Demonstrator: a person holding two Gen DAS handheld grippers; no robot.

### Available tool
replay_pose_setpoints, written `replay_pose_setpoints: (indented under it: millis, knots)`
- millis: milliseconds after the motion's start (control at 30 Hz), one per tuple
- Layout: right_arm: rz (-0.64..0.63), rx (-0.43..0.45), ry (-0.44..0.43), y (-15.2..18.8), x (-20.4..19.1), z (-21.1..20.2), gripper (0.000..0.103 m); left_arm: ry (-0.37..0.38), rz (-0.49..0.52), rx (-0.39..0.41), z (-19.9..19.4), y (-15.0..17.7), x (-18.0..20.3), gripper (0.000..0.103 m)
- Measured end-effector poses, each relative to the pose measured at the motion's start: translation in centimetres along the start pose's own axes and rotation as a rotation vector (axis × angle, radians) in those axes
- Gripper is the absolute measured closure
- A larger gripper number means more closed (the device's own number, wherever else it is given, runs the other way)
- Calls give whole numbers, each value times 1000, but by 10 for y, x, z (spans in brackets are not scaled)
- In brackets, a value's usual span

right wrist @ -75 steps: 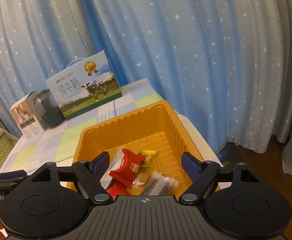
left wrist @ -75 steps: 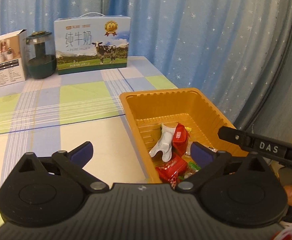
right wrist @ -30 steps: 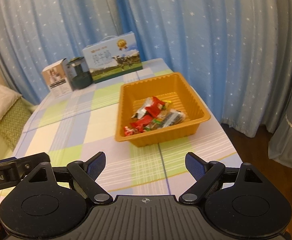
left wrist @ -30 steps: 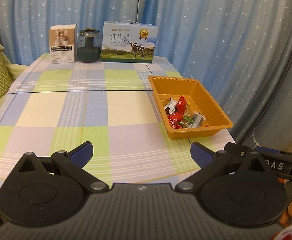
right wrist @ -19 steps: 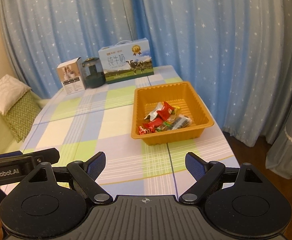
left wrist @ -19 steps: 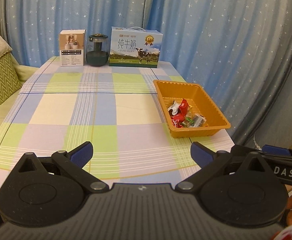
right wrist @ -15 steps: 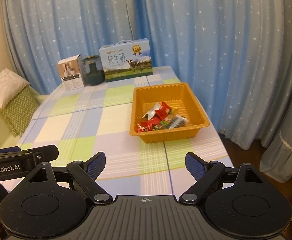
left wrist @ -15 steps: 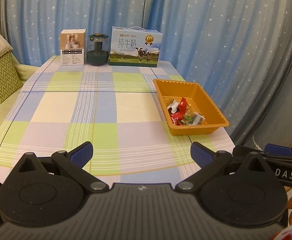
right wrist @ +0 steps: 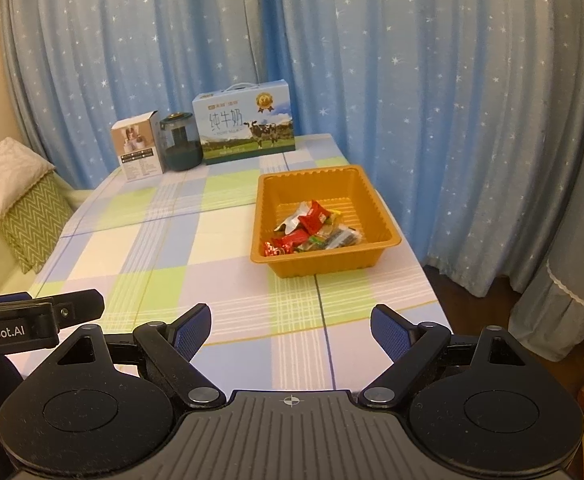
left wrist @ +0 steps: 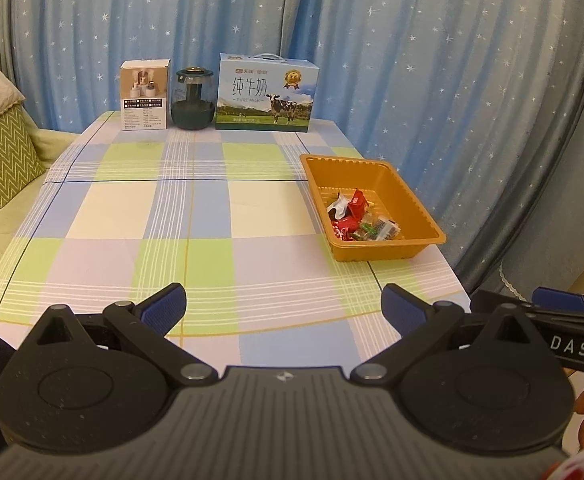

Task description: Organize snacks

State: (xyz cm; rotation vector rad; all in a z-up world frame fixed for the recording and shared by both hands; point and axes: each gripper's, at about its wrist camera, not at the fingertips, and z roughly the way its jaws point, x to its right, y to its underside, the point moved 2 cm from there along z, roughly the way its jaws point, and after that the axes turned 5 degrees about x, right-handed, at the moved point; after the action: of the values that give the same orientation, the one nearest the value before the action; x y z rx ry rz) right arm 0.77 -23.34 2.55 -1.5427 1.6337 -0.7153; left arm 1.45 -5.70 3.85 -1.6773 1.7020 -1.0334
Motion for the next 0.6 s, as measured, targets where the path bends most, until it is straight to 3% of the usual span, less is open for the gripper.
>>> replay_pose_setpoints:
  millis: [600]
  knots:
    - [-1, -6, -7, 2, -4, -3, 16, 0, 1, 9, -3, -2, 0, 0]
